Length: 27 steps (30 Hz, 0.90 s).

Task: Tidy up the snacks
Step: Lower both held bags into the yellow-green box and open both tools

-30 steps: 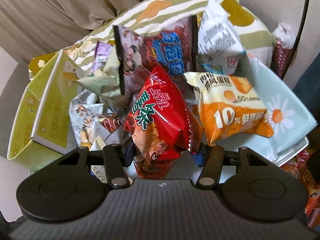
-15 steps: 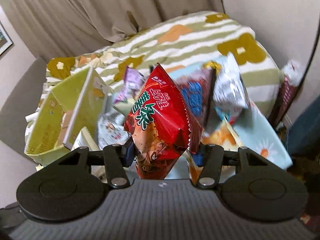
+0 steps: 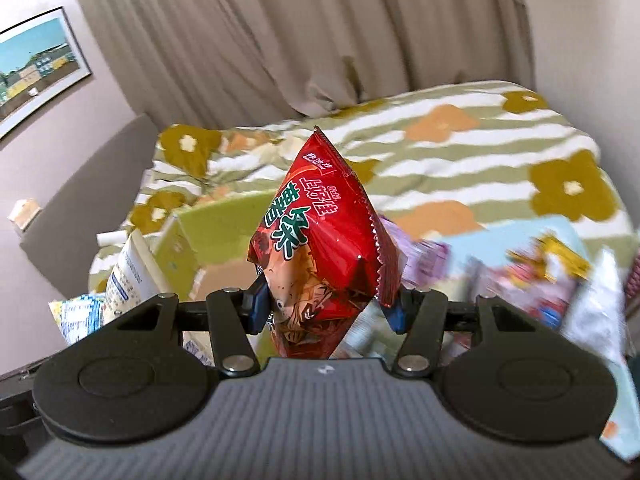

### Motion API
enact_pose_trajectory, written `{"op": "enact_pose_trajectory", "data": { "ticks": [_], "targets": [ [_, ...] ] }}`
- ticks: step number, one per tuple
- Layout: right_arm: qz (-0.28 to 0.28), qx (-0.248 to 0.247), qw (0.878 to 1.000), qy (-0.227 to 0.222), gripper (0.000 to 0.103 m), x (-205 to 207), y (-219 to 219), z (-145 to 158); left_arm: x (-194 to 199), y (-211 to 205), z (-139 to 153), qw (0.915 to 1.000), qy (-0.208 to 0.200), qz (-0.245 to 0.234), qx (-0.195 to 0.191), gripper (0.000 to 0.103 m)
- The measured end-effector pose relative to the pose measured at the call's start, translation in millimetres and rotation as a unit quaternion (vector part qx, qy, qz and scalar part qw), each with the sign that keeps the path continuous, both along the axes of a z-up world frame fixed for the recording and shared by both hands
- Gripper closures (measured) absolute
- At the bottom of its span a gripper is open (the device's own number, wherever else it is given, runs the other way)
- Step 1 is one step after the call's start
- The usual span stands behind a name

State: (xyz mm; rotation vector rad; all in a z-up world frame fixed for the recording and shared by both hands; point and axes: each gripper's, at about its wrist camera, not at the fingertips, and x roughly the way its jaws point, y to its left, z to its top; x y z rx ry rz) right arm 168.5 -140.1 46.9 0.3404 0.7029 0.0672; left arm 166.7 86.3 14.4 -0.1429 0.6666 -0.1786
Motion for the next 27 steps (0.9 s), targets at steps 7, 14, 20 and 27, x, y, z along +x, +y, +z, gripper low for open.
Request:
{"op": "enact_pose_trajectory", "data": {
  "ticks": [7, 14, 20, 27],
  "targets": [
    [0.017, 0.002, 1.0, 0.002, 0.033, 78, 66, 2, 70, 58, 1, 0.9996, 0.006, 0.018, 0.019, 0.031],
    [0.002, -0.009, 0.999, 0.034, 0.033, 143, 116, -21, 140, 81, -31, 0.9978, 0.058, -0.009, 0.032, 0.03],
    [-0.034, -0.017, 0.998, 0.06, 0.033, 169, 128, -41, 176, 73, -61, 0.9938, 0.092, -0.048, 0.04, 0.028],
    [-0.052, -0.029, 0.995, 0.079, 0.033, 174, 121, -55, 179, 70, -73, 0.9922, 0.093, -0.052, 0.064, 0.003]
  ]
}}
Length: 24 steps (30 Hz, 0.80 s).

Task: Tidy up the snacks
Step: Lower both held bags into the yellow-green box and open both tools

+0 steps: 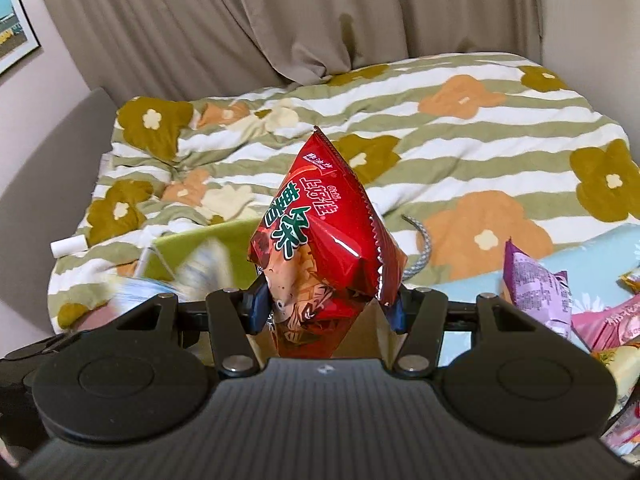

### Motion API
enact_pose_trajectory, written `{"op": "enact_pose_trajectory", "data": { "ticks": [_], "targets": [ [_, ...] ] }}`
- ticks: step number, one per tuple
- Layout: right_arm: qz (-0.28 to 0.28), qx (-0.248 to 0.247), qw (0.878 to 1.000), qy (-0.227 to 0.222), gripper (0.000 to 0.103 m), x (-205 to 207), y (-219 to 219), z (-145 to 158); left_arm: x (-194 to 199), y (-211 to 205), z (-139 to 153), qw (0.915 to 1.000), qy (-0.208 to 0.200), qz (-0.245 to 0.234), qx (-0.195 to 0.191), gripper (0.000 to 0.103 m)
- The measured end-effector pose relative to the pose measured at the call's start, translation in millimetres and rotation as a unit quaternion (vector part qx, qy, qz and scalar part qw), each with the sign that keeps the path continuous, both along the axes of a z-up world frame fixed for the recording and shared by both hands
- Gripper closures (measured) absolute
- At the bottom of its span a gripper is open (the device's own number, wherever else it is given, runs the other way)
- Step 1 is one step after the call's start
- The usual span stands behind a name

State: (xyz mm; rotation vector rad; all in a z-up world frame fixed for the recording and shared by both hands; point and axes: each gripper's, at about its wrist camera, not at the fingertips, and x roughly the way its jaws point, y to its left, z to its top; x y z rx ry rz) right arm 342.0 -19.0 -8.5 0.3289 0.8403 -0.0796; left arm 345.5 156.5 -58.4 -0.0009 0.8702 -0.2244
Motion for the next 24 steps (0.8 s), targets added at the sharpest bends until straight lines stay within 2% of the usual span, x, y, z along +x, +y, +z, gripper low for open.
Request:
{"op": "enact_pose_trajectory", "data": {
  "ticks": [4, 13, 16, 22, 23, 24],
  "targets": [
    [0.008, 0.006, 1.0, 0.006, 0.033, 0, -4, -4, -8, 6, 5, 0.9999, -0.003, 0.011, 0.003, 0.003],
    [0.063, 0.005, 0.998, 0.018, 0.033, 9, 10, 5, -42, 16, 23, 0.9991, -0.013, 0.041, 0.006, 0.003],
    [0.076, 0.005, 0.997, 0.024, 0.034, 17, 12, 0, -50, 18, 31, 0.9983, -0.022, 0.054, 0.001, 0.003],
    [0.091, 0.009, 0.995, 0.027, 0.035, 35, 17, -13, -52, 23, 26, 0.9977, -0.017, 0.065, 0.01, 0.003],
    [0.091, 0.006, 0.996, 0.022, 0.034, 35, 17, -13, -52, 24, 25, 0.9976, -0.016, 0.067, 0.009, 0.003],
    [0.092, 0.005, 0.996, 0.02, 0.028, 34, 16, -12, -52, 25, 24, 0.9976, -0.014, 0.068, 0.006, 0.003]
  ]
}}
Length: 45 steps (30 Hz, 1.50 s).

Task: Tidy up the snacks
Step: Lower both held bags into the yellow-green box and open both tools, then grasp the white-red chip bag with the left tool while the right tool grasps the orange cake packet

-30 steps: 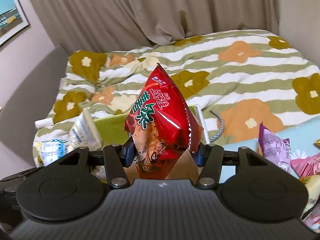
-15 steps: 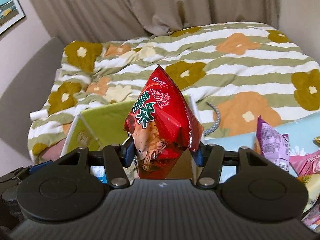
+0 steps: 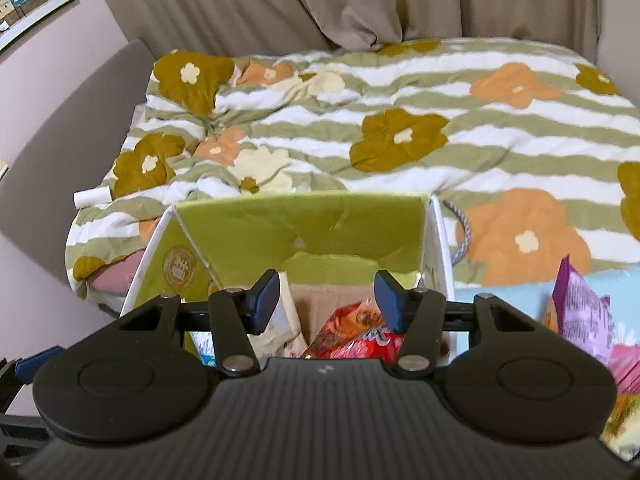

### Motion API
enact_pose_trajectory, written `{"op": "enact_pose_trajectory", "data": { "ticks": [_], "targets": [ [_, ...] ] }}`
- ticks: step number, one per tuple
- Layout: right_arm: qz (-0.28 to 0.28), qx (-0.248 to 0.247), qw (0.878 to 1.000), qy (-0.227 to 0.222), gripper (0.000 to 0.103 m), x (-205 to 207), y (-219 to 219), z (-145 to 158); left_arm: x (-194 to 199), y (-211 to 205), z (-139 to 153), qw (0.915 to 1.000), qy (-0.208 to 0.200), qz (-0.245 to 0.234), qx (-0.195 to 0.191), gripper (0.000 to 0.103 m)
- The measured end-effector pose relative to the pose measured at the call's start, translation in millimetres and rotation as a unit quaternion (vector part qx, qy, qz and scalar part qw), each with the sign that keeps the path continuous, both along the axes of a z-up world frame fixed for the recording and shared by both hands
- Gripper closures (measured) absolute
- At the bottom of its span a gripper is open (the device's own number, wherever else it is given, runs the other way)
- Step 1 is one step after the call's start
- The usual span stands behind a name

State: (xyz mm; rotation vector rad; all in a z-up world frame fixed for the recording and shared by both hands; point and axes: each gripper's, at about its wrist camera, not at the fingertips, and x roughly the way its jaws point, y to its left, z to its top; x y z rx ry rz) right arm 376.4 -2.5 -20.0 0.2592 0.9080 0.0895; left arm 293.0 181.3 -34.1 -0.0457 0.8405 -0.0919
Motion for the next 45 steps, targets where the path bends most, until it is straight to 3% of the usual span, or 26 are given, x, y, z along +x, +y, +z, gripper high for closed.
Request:
{"op": "enact_pose_trajectory", "data": {
  "ticks": [3, 4, 8, 18, 23, 34, 41, 45],
  "targets": [
    [0.0, 0.004, 1.0, -0.005, 0.003, -4, 0, 2, 0, 2, -1, 1.0, 0.002, 0.0, -0.009, 0.003],
    [0.0, 0.003, 1.0, -0.006, 0.0, -5, 0, 3, -1, 2, -1, 1.0, 0.001, 0.0, -0.01, 0.003],
    [-0.003, 0.006, 1.0, -0.011, 0.0, -12, -3, 10, -4, 2, 8, 0.9999, -0.01, -0.003, -0.011, 0.003],
    [-0.019, -0.034, 0.996, -0.08, 0.0, -61, -7, 49, -19, -3, 35, 0.9988, -0.042, -0.026, 0.001, 0.003],
    [-0.03, -0.045, 0.996, -0.069, 0.0, -92, -20, 62, -35, -18, 42, 0.9966, -0.057, -0.058, -0.005, 0.003],
    [-0.086, -0.065, 0.991, -0.084, 0.0, -176, -88, 88, -83, -72, 44, 0.9926, -0.06, -0.104, -0.017, 0.003],
    [-0.092, -0.078, 0.99, -0.073, 0.0, -232, -152, 72, -127, -118, 34, 0.994, -0.063, -0.087, -0.014, 0.003],
    [-0.089, -0.082, 0.991, -0.059, 0.0, -262, -190, 59, -154, -155, 26, 0.9892, -0.089, -0.116, 0.009, 0.003]
  ]
}}
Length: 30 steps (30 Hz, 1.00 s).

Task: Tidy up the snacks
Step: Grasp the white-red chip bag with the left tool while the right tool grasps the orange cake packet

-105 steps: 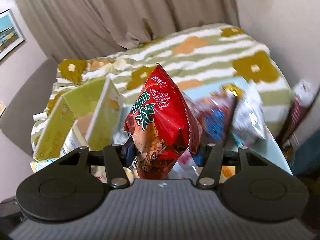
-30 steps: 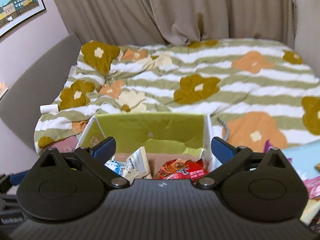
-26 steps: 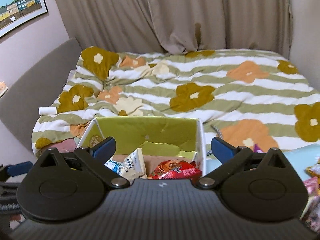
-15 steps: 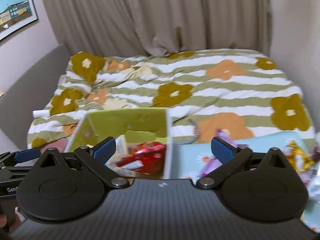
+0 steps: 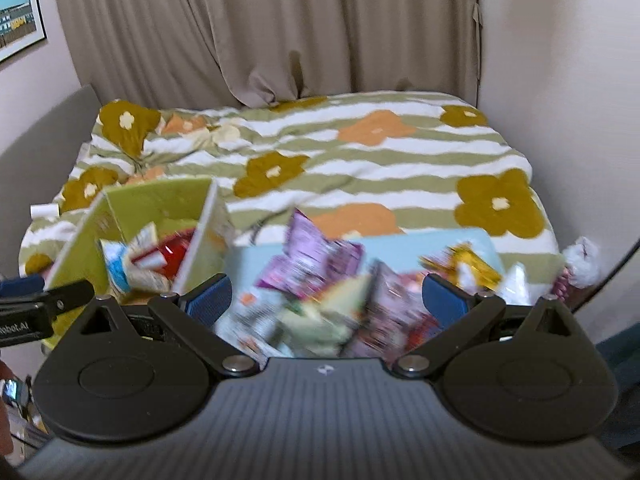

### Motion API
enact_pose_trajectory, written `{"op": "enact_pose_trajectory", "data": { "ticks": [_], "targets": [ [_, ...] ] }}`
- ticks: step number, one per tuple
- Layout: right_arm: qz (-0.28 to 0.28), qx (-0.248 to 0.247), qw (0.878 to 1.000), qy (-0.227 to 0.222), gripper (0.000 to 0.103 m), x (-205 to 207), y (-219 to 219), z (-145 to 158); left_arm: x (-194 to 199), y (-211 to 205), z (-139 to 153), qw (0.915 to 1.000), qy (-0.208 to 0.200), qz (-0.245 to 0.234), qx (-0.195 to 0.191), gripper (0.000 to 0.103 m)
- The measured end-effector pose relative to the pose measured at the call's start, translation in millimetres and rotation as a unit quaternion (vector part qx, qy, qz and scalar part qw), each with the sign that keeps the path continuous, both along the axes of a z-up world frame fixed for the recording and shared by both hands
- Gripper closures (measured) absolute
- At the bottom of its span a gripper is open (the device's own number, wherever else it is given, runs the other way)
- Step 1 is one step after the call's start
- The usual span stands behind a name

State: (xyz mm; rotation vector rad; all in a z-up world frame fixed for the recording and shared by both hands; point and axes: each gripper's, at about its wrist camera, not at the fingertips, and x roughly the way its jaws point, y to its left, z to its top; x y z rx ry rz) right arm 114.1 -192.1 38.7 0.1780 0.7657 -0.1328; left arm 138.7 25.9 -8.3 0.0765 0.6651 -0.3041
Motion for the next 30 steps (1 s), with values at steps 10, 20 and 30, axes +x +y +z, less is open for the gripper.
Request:
{"op": "enact_pose_trajectory", "data": {
  "ticks": [10, 20, 30],
  "targets": [
    [0.021, 0.002, 0.999, 0.05, 0.0, -43, -75, -46, -37, -91, -53, 0.9922, 0.01, -0.099, 0.075, 0.003],
    [0.033, 0.007, 0.994, 0.101, 0.0, -45, -101, -101, -34, -140, -112, 0.9594, 0.045, -0.206, 0.187, 0.003],
    [0.042, -0.001, 0.99, 0.134, 0.0, -38, -97, -140, -18, -156, -156, 0.9306, 0.076, -0.256, 0.25, 0.008]
  ]
}}
